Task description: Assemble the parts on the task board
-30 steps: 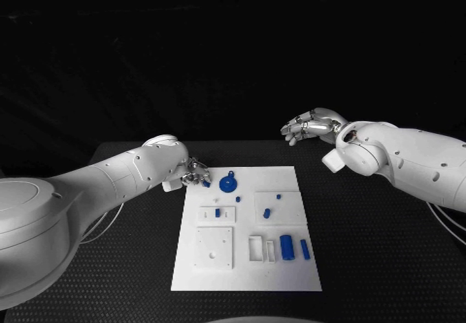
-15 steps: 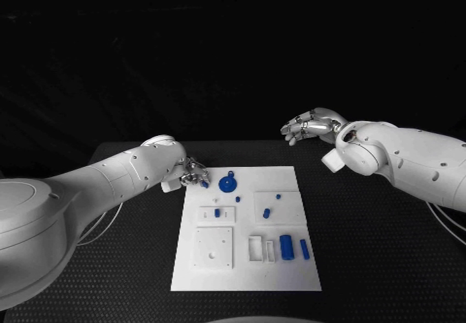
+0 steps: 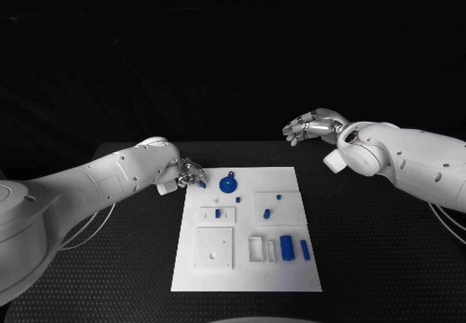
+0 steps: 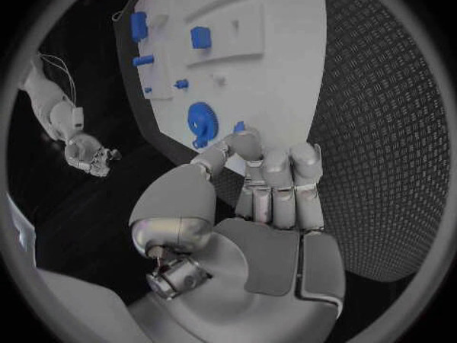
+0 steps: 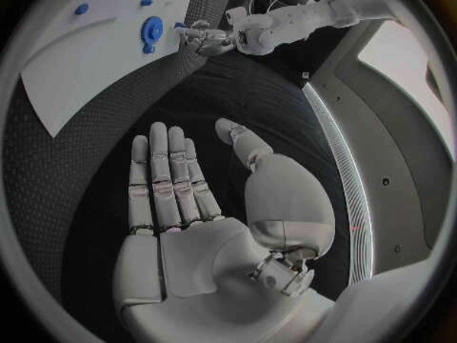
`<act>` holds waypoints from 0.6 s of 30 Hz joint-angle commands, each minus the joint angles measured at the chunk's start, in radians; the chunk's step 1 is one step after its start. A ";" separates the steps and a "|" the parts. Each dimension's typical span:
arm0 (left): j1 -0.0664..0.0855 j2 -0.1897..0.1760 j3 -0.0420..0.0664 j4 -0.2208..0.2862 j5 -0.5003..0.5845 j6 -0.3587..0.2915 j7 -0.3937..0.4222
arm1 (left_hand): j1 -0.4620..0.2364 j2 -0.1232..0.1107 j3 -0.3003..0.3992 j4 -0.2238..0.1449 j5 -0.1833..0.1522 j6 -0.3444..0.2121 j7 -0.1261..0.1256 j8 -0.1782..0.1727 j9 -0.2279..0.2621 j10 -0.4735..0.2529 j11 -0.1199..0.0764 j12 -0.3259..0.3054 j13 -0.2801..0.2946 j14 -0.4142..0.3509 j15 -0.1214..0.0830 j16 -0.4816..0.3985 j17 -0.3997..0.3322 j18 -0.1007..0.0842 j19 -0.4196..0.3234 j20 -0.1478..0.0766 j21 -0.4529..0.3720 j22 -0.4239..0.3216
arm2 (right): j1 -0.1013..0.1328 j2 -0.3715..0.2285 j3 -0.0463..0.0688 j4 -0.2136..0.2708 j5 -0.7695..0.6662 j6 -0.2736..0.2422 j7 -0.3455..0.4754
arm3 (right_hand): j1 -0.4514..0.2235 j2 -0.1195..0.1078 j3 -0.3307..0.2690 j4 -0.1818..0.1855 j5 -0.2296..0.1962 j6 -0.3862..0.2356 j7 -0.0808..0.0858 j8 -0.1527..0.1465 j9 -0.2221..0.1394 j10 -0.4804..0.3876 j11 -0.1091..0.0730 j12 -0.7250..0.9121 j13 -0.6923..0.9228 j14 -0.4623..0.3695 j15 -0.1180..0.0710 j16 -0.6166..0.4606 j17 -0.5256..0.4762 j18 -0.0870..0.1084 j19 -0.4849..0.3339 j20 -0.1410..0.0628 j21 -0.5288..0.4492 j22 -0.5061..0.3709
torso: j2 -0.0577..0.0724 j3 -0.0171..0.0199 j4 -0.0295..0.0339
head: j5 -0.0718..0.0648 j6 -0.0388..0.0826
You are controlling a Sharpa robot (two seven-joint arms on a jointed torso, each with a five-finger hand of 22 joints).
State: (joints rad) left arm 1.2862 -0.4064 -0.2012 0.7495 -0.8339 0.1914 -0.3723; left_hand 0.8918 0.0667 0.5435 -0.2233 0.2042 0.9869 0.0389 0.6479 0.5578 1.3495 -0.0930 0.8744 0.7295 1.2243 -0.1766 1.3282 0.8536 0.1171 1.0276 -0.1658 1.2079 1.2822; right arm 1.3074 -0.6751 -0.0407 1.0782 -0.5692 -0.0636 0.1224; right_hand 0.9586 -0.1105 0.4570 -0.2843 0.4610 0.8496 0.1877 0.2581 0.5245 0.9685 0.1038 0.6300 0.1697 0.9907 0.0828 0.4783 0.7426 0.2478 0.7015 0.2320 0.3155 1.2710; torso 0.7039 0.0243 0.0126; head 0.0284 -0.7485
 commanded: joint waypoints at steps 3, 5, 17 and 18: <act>0.014 -0.049 0.000 0.091 -0.003 -0.091 -0.004 | 0.024 0.011 0.000 -0.011 0.005 0.025 -0.026 0.032 0.145 0.010 -0.002 0.004 -0.002 0.025 -0.018 0.007 0.001 0.021 0.006 -0.077 0.005 0.000 | 0.000 -0.006 0.000 0.009 0.003 0.002 0.012 | -0.003 -0.003 0.003 0.005 0.006 0.004 -0.001 0.007 -0.002 0.006 0.000 -0.005 -0.001 -0.003 0.004 -0.007 -0.002 0.014 -0.005 -0.002 0.002 0.001 | 0.000 0.0004 -0.0004 | 0.001 -0.003; 0.017 -0.073 -0.001 0.133 -0.017 -0.107 -0.006 | 0.025 0.010 0.001 -0.013 0.007 0.025 -0.026 0.032 0.146 0.011 -0.002 0.004 -0.003 0.027 -0.018 0.007 0.000 0.021 0.007 -0.078 0.005 0.000 | 0.000 -0.010 0.000 0.012 0.003 -0.001 0.011 | -0.003 -0.003 0.003 0.005 0.006 0.004 -0.001 0.007 -0.002 0.006 0.000 -0.005 -0.001 -0.003 0.004 -0.007 -0.002 0.014 -0.005 -0.002 0.002 0.001 | 0.000 0.0000 0.0007 | 0.002 -0.002; 0.026 -0.195 -0.009 0.389 -0.141 -0.200 -0.027 | 0.029 0.005 0.004 -0.017 0.009 0.031 -0.029 0.030 0.151 0.017 -0.005 0.003 -0.005 0.033 -0.021 0.006 -0.002 0.021 0.011 -0.079 0.004 -0.002 | 0.000 -0.025 0.000 0.026 -0.038 -0.012 0.013 | -0.003 -0.004 0.003 0.004 0.008 0.004 -0.001 0.007 -0.002 0.006 -0.001 -0.005 -0.002 -0.003 0.004 -0.007 -0.002 0.014 -0.005 -0.002 0.002 0.001 | 0.001 -0.0004 0.0015 | 0.004 -0.008; 0.026 -0.199 -0.010 0.402 -0.147 -0.208 -0.030 | 0.029 0.005 0.004 -0.017 0.009 0.031 -0.029 0.030 0.151 0.018 -0.005 0.002 -0.005 0.033 -0.021 0.006 -0.002 0.021 0.012 -0.079 0.004 -0.002 | 0.000 -0.026 0.000 0.027 -0.041 -0.012 0.013 | -0.003 -0.004 0.003 0.004 0.008 0.004 -0.001 0.007 -0.002 0.006 -0.001 -0.005 -0.002 -0.003 0.004 -0.007 -0.002 0.014 -0.005 -0.002 0.002 0.002 | 0.002 -0.0010 0.0013 | 0.004 -0.010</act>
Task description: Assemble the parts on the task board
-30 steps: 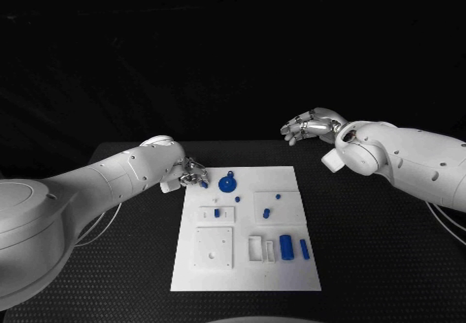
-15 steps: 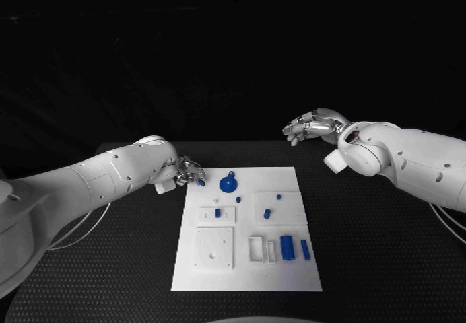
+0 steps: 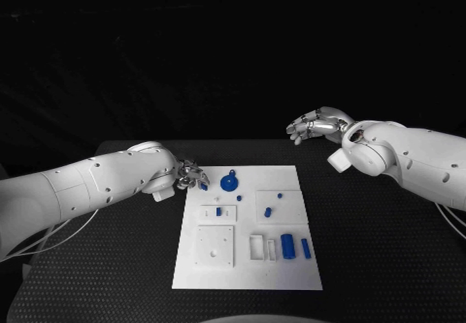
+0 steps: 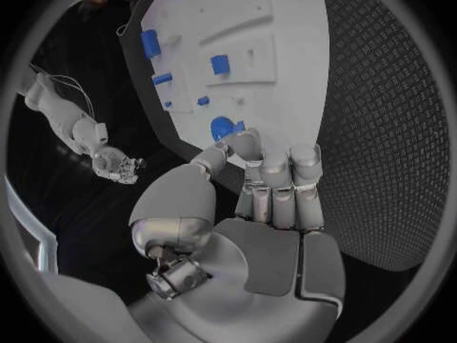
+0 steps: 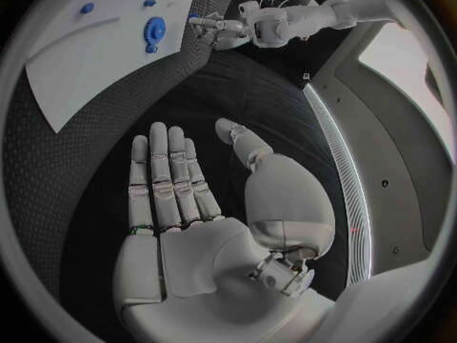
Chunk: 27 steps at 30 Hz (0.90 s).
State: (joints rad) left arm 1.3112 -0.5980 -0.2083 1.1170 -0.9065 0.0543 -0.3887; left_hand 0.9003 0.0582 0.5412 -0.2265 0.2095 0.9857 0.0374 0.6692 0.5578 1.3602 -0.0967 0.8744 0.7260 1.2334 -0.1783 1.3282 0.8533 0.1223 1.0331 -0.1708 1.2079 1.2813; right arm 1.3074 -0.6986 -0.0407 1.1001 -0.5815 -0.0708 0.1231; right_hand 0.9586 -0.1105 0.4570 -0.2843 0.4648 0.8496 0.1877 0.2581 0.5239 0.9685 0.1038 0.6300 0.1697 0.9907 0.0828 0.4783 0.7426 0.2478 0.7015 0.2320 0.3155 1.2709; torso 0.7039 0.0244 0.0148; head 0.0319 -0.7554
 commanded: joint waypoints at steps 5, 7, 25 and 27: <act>0.000 -0.041 -0.029 0.114 -0.152 -0.117 -0.025 | 0.022 0.010 0.008 -0.013 0.004 0.038 -0.030 0.008 0.154 0.013 -0.004 0.001 -0.004 0.029 -0.021 0.006 -0.003 0.016 0.010 -0.075 0.004 -0.003 | 0.000 -0.006 0.000 0.010 -0.032 -0.004 0.012 | -0.002 -0.005 0.003 0.003 0.005 0.004 -0.001 0.007 -0.001 0.006 -0.001 -0.005 -0.002 -0.003 0.004 -0.007 -0.002 0.014 -0.006 -0.002 0.003 0.002 | 0.002 -0.0010 -0.0006 | 0.003 -0.007; 0.000 -0.048 -0.030 0.136 -0.168 -0.125 -0.029 | 0.022 0.007 0.009 -0.011 0.005 0.040 -0.031 0.007 0.154 0.016 -0.005 0.000 -0.005 0.032 -0.022 0.006 -0.003 0.016 0.012 -0.075 0.004 -0.003 | 0.000 -0.006 0.000 0.010 -0.032 -0.004 0.012 | -0.002 -0.005 0.003 0.003 0.005 0.004 -0.001 0.007 -0.001 0.006 -0.001 -0.005 -0.002 -0.003 0.004 -0.007 -0.002 0.014 -0.006 -0.002 0.003 0.002 | 0.001 -0.0008 -0.0008 | 0.004 -0.008; -0.031 -0.078 -0.031 0.215 -0.245 -0.163 -0.043 | 0.024 -0.001 0.012 -0.003 0.004 0.050 -0.034 0.001 0.157 0.027 -0.008 -0.004 -0.009 0.041 -0.025 0.005 -0.005 0.017 0.021 -0.077 0.004 -0.006 | 0.000 -0.009 0.000 0.011 -0.033 -0.003 0.012 | -0.003 -0.005 0.004 0.003 0.005 0.005 -0.001 0.007 -0.001 0.007 -0.001 -0.005 -0.002 -0.003 0.004 -0.007 -0.002 0.014 -0.006 -0.002 0.003 0.002 | 0.002 -0.0014 -0.0015 | 0.010 -0.019; -0.034 -0.083 -0.031 0.223 -0.254 -0.162 -0.047 | 0.024 -0.001 0.012 -0.003 0.004 0.051 -0.034 0.000 0.157 0.028 -0.008 -0.004 -0.009 0.041 -0.025 0.005 -0.005 0.017 0.021 -0.077 0.005 -0.006 | 0.000 -0.009 0.000 0.010 -0.033 -0.002 0.012 | -0.003 -0.005 0.004 0.003 0.005 0.005 -0.001 0.007 -0.001 0.007 -0.001 -0.005 -0.002 -0.003 0.004 -0.007 -0.002 0.014 -0.006 -0.002 0.003 0.002 | 0.001 -0.0002 -0.0024 | 0.012 -0.020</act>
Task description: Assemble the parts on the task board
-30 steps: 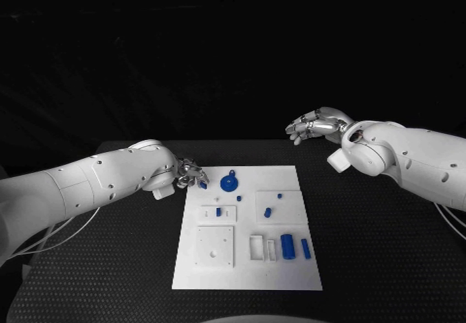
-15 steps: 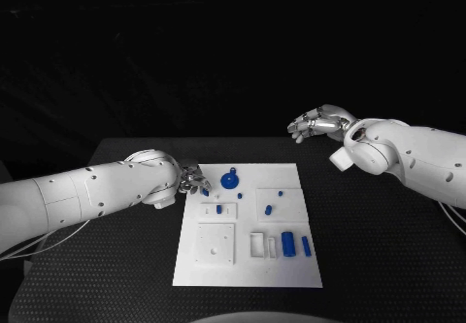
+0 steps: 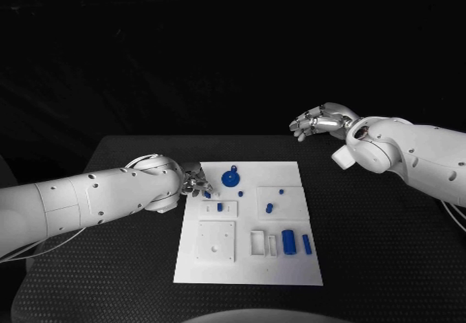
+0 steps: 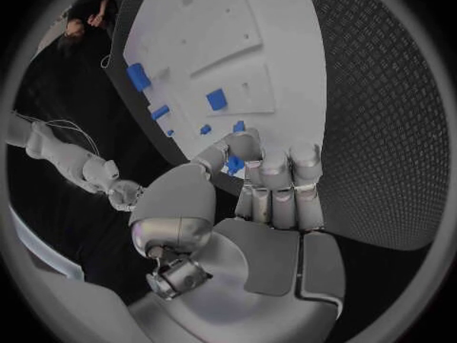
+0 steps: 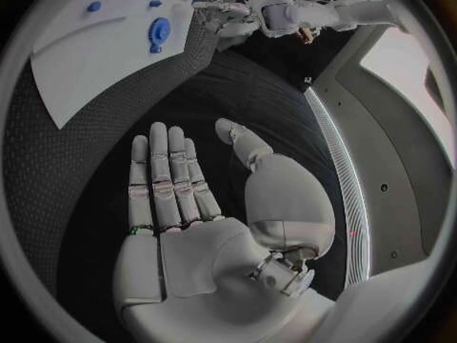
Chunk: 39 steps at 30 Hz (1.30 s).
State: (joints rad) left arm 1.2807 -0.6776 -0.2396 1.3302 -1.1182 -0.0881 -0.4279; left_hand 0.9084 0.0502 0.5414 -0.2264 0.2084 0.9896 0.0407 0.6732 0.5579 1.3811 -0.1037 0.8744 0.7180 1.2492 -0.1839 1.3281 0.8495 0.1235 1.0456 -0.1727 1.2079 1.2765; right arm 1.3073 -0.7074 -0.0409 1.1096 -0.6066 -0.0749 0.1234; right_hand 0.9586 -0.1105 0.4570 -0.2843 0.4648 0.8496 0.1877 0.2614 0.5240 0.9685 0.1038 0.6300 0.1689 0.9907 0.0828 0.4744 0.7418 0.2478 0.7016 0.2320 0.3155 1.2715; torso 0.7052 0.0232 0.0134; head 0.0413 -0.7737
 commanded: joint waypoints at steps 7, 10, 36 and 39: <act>-0.020 -0.016 0.000 0.030 -0.052 -0.024 -0.013 | 0.017 0.006 0.012 -0.002 0.006 0.048 -0.038 -0.005 0.157 0.009 -0.001 -0.005 -0.002 0.027 -0.020 0.005 -0.002 0.016 0.010 -0.075 0.005 -0.001 | -0.001 -0.002 0.000 0.000 -0.008 0.002 0.011 | -0.003 -0.004 0.004 0.004 0.005 0.005 -0.001 0.004 -0.001 0.007 -0.001 -0.005 -0.001 -0.003 0.004 -0.003 -0.001 0.014 -0.006 -0.002 0.003 0.001 | 0.000 0.0009 -0.0001 | 0.001 -0.005; -0.023 -0.021 0.000 0.037 -0.056 -0.021 -0.012 | 0.017 0.005 0.012 -0.002 0.006 0.049 -0.038 -0.005 0.158 0.009 -0.002 -0.005 -0.002 0.028 -0.020 0.005 -0.002 0.016 0.011 -0.075 0.005 -0.001 | -0.001 -0.003 0.000 0.000 -0.008 0.003 0.012 | -0.003 -0.004 0.004 0.004 0.005 0.005 -0.001 0.004 -0.001 0.007 -0.001 -0.005 -0.001 -0.003 0.004 -0.003 -0.001 0.014 -0.006 -0.002 0.003 0.001 | 0.000 0.0012 0.0004 | 0.002 -0.007; -0.051 -0.031 0.001 0.055 -0.051 -0.002 -0.014 | 0.016 0.005 0.013 0.001 0.006 0.052 -0.038 -0.009 0.158 0.012 -0.002 -0.007 -0.004 0.030 -0.020 0.004 -0.003 0.016 0.013 -0.076 0.004 -0.002 | -0.003 -0.007 0.000 0.003 -0.007 0.004 0.013 | -0.004 -0.004 0.004 0.004 0.005 0.005 -0.001 0.004 -0.001 0.008 -0.001 -0.006 -0.001 -0.003 0.004 -0.003 -0.001 0.014 -0.005 -0.002 0.004 0.002 | 0.000 0.0014 -0.0018 | 0.006 -0.010; -0.051 -0.030 0.001 0.054 -0.051 0.000 -0.014 | 0.016 0.005 0.013 0.001 0.006 0.052 -0.038 -0.009 0.159 0.012 -0.002 -0.008 -0.004 0.030 -0.021 0.004 -0.003 0.016 0.013 -0.076 0.004 -0.002 | -0.003 -0.007 0.000 0.004 -0.006 0.005 0.013 | -0.004 -0.004 0.004 0.004 0.005 0.005 -0.001 0.004 -0.001 0.008 -0.001 -0.006 -0.001 -0.003 0.004 -0.003 -0.001 0.014 -0.005 -0.002 0.004 0.002 | 0.000 0.0016 -0.0018 | 0.007 -0.011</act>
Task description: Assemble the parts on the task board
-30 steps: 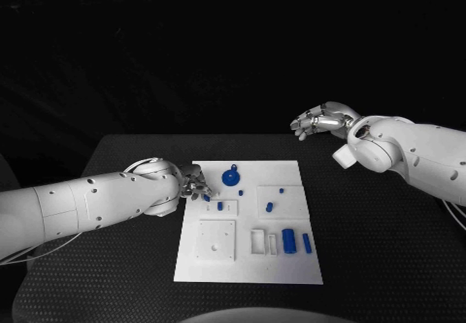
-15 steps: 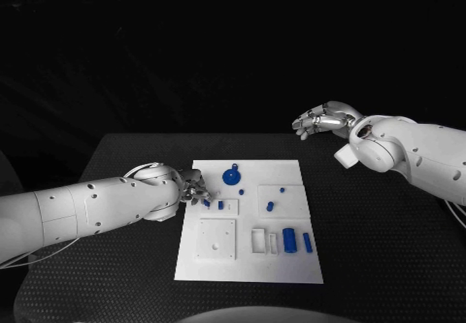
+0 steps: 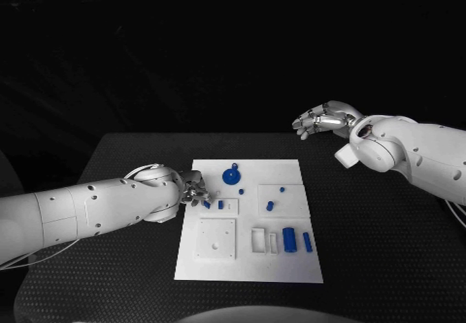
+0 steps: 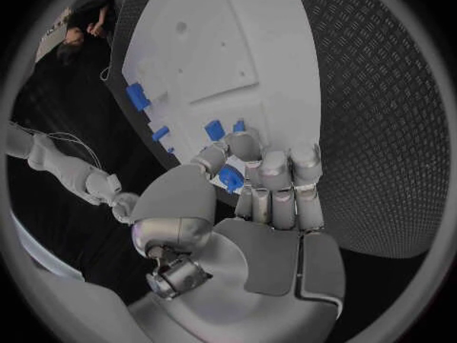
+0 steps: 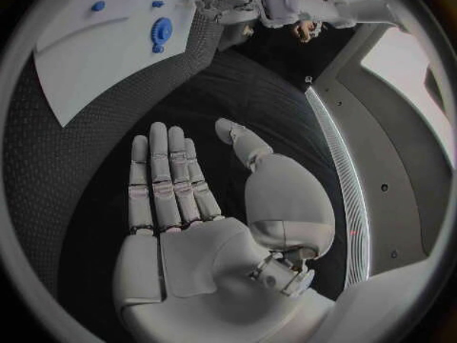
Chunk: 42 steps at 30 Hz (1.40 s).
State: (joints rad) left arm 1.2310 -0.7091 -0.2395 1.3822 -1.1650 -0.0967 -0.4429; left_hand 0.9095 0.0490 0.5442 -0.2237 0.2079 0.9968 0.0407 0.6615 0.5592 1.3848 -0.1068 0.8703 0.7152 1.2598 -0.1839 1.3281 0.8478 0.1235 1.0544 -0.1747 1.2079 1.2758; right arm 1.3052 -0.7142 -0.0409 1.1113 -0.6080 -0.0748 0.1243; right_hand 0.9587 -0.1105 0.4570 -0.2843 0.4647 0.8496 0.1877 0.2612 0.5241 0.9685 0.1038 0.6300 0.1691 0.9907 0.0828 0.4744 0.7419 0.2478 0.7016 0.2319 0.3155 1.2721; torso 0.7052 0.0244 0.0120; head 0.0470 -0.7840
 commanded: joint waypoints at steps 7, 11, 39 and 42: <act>-0.002 0.003 0.000 -0.003 -0.006 0.012 0.000 | 0.015 0.007 0.010 -0.001 0.007 0.045 -0.039 0.002 0.157 0.009 0.001 -0.004 -0.001 0.019 -0.021 0.004 -0.001 0.016 0.005 -0.074 0.004 -0.002 | -0.001 -0.001 0.000 0.003 0.003 0.006 0.012 | -0.004 -0.004 0.004 0.004 0.005 0.006 -0.002 0.005 -0.001 0.008 -0.001 -0.006 -0.001 -0.003 0.004 -0.003 -0.001 0.014 -0.005 -0.002 0.004 0.001 | 0.000 0.0005 -0.0007 | 0.000 0.001; -0.006 0.005 0.000 -0.009 -0.007 0.015 -0.001 | 0.015 0.007 0.010 -0.001 0.007 0.045 -0.039 0.001 0.158 0.009 0.001 -0.004 -0.002 0.020 -0.021 0.004 -0.001 0.016 0.005 -0.074 0.004 -0.002 | -0.001 -0.001 0.000 0.004 0.003 0.007 0.012 | -0.005 -0.003 0.003 0.004 0.005 0.006 -0.002 0.005 -0.001 0.008 -0.001 -0.006 -0.001 -0.003 0.004 -0.003 -0.001 0.014 -0.005 -0.002 0.004 0.001 | 0.000 0.0002 -0.0010 | 0.001 0.000; -0.016 0.002 0.001 -0.004 -0.005 0.043 -0.002 | 0.017 0.006 0.011 -0.003 0.007 0.047 -0.039 -0.002 0.159 0.010 0.001 -0.006 -0.003 0.020 -0.021 0.003 -0.002 0.016 0.005 -0.074 0.004 -0.002 | -0.004 0.000 0.000 0.003 0.018 0.010 0.012 | -0.006 -0.003 0.003 0.004 0.006 0.006 -0.002 0.005 -0.002 0.008 -0.001 -0.006 -0.001 -0.003 0.004 -0.003 -0.001 0.014 -0.006 -0.002 0.004 0.001 | 0.000 -0.0008 -0.0001 | 0.000 -0.002; -0.016 0.002 0.001 -0.007 -0.006 0.042 -0.001 | 0.017 0.006 0.011 -0.003 0.007 0.047 -0.039 -0.002 0.159 0.010 0.001 -0.007 -0.003 0.020 -0.021 0.003 -0.002 0.016 0.005 -0.074 0.004 -0.002 | -0.004 0.000 0.000 0.003 0.018 0.010 0.012 | -0.006 -0.003 0.003 0.004 0.006 0.006 -0.002 0.005 -0.002 0.008 -0.001 -0.006 -0.001 -0.003 0.004 -0.003 -0.001 0.014 -0.006 -0.002 0.004 0.001 | 0.001 -0.0008 0.0002 | 0.000 -0.002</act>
State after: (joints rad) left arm 1.2197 -0.7069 -0.2353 1.3753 -1.1676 -0.0864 -0.4418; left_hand 0.9094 0.0491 0.5455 -0.2224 0.2119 0.9988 0.0425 0.6576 0.7099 1.3864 -0.1051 0.8703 0.7135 1.2637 -0.1803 1.3281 0.8472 0.1236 1.0559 -0.1726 1.2079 1.2751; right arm 1.3017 -0.7150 -0.0409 1.1133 -0.5968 -0.0742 0.1250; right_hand 0.9586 -0.1105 0.4570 -0.2843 0.4647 0.8496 0.1877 0.2611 0.5241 0.9685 0.1038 0.6300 0.1692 0.9907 0.0828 0.4744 0.7420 0.2478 0.7016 0.2319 0.3155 1.2717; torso 0.7054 0.0235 0.0116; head 0.0465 -0.7853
